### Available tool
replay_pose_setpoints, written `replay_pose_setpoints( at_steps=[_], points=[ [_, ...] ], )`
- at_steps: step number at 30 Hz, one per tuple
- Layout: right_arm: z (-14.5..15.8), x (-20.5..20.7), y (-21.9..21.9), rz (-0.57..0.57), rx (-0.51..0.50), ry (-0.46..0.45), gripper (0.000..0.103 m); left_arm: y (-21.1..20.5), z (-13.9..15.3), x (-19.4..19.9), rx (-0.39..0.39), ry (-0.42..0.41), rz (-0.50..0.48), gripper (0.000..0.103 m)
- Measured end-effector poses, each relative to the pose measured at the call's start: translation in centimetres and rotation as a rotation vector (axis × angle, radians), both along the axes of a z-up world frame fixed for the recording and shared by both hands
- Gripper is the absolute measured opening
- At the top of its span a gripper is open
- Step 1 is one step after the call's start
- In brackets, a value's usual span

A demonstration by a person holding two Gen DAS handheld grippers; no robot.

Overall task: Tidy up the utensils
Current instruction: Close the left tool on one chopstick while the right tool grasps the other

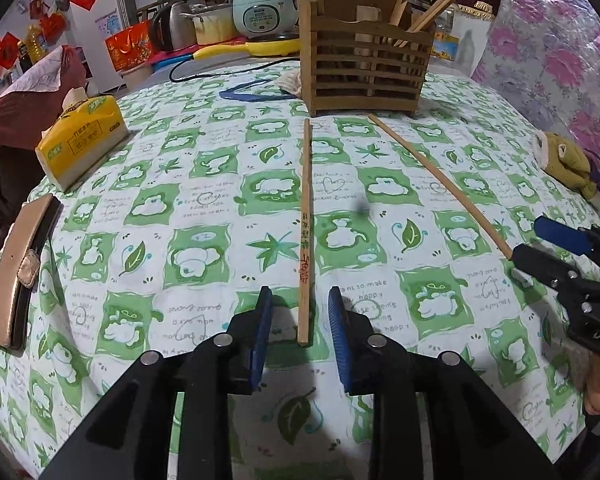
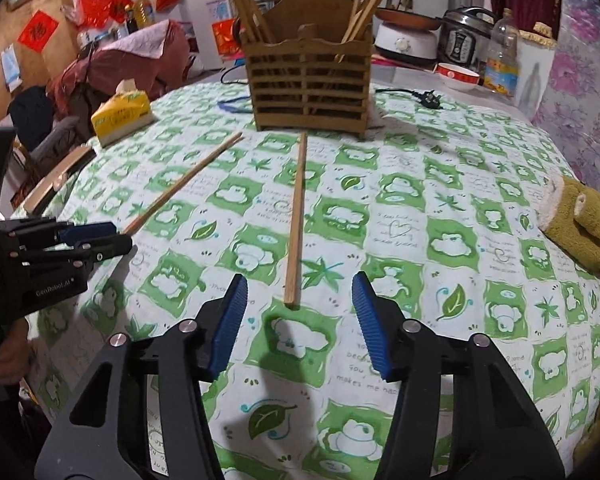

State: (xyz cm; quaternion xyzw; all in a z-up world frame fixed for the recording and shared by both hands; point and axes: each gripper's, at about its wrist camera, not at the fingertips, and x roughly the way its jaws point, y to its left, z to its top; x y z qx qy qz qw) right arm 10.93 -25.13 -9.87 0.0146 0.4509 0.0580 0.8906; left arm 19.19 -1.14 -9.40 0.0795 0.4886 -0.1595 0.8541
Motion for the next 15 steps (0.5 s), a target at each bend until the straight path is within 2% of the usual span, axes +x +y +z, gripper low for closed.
replay_pose_setpoints(
  at_steps=[4, 6, 8, 15],
  points=[
    [-0.5, 0.3, 0.7, 0.026, -0.026, 0.033, 0.044, -0.1, 0.0, 0.0, 0.003, 0.001, -0.006, 0.03],
    [-0.9, 0.6, 0.7, 0.025, -0.03, 0.055, 0.032, -0.1, 0.0, 0.0, 0.001, 0.002, -0.009, 0.032],
    [-1.4, 1.0, 0.6, 0.022, -0.026, 0.089, 0.026, -0.2, 0.0, 0.0, 0.0, 0.003, -0.013, 0.034],
    [-1.5, 1.0, 0.6, 0.02, -0.02, 0.093, 0.022, -0.4, -0.2, -0.1, 0.015, 0.002, -0.023, 0.042]
  ],
)
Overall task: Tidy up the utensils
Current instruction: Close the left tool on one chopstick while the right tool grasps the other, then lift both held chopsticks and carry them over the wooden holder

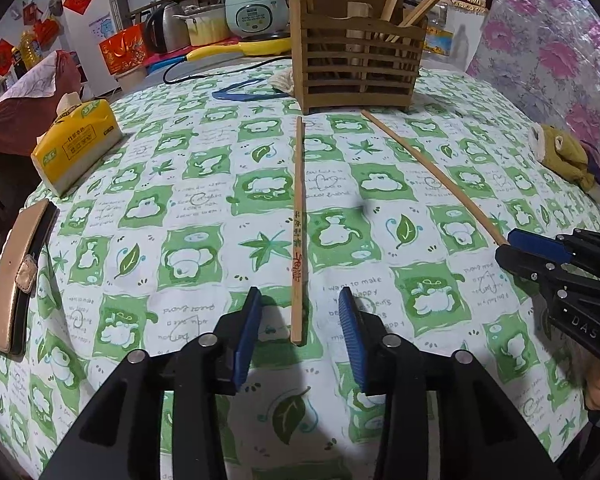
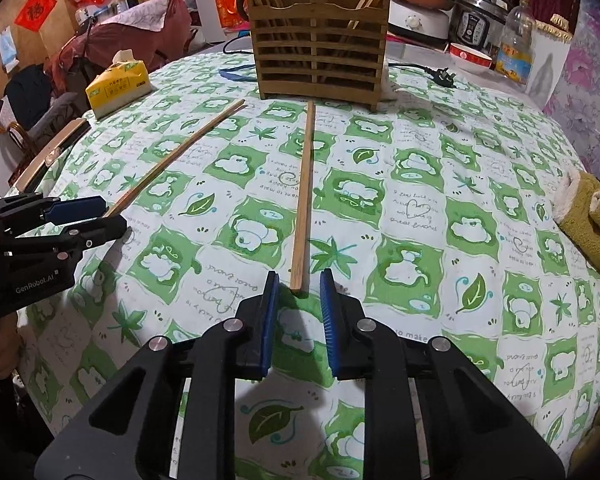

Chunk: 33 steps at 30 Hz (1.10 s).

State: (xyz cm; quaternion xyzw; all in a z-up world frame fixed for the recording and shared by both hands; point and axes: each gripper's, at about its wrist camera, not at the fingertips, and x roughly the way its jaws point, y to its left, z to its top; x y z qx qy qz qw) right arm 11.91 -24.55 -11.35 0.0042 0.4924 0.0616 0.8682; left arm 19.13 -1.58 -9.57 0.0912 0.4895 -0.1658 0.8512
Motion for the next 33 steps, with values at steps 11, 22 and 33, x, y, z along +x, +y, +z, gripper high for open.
replay_pose_setpoints(
  at_steps=[11, 22, 33],
  points=[
    [0.0, -0.1, -0.6, -0.014, 0.048, 0.009, 0.007, 0.2, -0.1, 0.2, -0.001, 0.009, 0.006, 0.052],
    [0.1, -0.7, -0.5, -0.01, 0.018, 0.004, 0.008, 0.5, 0.0, 0.1, -0.022, 0.007, 0.011, 0.035],
    [0.8, -1.6, -0.7, -0.03, 0.024, -0.054, 0.007, 0.6, 0.9, -0.9, -0.065, -0.036, 0.004, 0.006]
  ],
)
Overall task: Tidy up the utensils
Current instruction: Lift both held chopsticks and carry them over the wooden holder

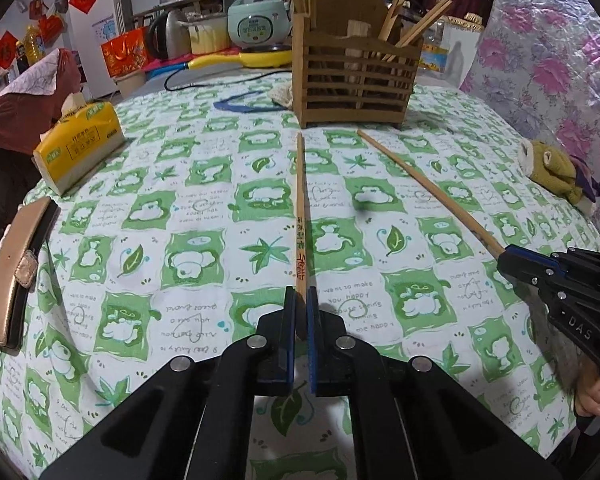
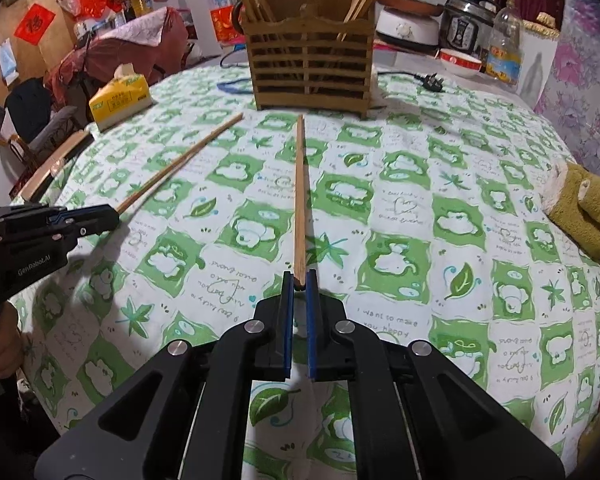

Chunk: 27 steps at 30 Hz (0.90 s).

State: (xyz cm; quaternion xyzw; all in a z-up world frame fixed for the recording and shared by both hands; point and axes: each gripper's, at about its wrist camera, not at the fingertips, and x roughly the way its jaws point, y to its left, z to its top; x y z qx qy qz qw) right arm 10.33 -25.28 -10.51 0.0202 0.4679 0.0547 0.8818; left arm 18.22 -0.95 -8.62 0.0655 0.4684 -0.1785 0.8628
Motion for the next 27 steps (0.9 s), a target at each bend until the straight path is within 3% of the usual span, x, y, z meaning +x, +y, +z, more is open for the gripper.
replay_pose_setpoints(
  at_steps=[6, 18, 27],
  points=[
    [1.8, -1.4, -0.8, -0.069, 0.008, -0.103, 0.007, 0.1, 1.2, -1.3, -0.004, -0.031, 0.007, 0.006],
    [10.5, -7.0, -0.9, -0.091, 0.025, -0.344, 0.007, 0.8, 9.1, -6.4, -0.051, -0.21, 0.026, 0.006],
    [14.5, -11.5, -0.4, -0.076, 0.044, -0.442, 0.007, 1.2, 13.2, -11.0, -0.1, -0.279, 0.01, 0.006]
  ],
)
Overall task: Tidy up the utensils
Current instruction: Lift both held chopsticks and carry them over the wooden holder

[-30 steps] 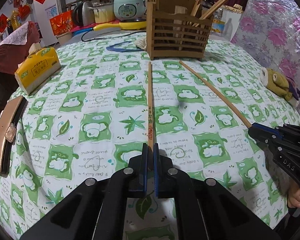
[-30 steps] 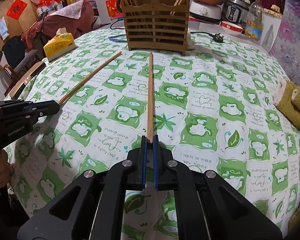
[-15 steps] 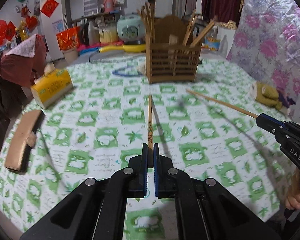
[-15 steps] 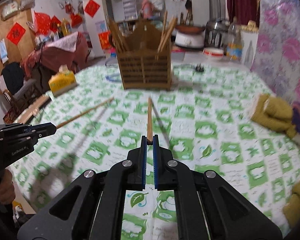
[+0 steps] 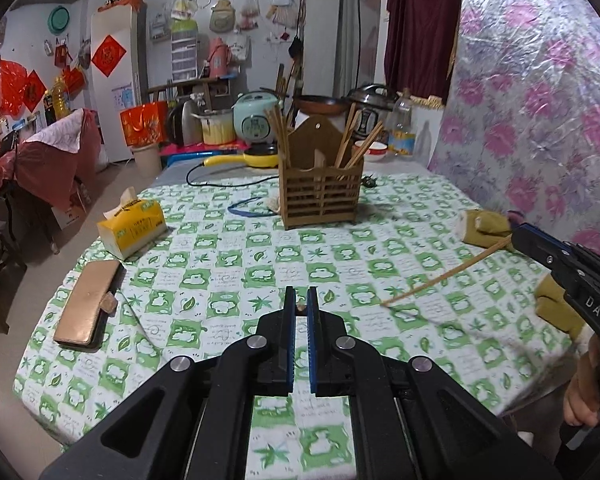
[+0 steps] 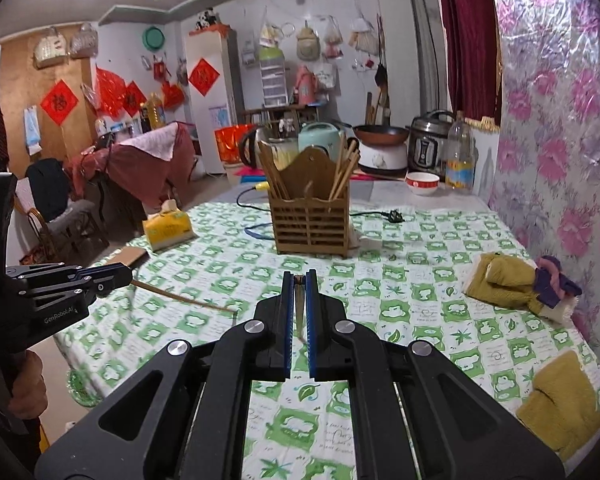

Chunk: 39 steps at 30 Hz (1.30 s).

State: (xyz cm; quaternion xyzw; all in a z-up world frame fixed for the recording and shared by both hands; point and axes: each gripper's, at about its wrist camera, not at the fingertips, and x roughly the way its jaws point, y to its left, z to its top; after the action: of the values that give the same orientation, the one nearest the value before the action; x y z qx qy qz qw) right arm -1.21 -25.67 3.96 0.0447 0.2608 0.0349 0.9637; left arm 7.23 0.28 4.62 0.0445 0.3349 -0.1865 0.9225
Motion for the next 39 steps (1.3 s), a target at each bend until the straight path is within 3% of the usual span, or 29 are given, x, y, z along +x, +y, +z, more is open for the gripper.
replay_pose_setpoints(
  at_steps=[9, 27, 39],
  points=[
    [1.2, -0.8, 0.5, 0.003, -0.008, -0.028, 0.007, 0.2, 1.4, -0.6, -0.009, -0.018, -0.015, 0.006],
    [4.4, 4.0, -0.5, 0.016, -0.002, -0.04, 0.007, -3.3, 5.7, 5.3, 0.019, -0.053, -0.068, 0.006],
    [8.2, 8.0, -0.8, 0.028, -0.011, -0.092, 0.007, -5.3, 8.9, 9.5, 0.028, -0.084, -0.078, 0.006]
  ],
)
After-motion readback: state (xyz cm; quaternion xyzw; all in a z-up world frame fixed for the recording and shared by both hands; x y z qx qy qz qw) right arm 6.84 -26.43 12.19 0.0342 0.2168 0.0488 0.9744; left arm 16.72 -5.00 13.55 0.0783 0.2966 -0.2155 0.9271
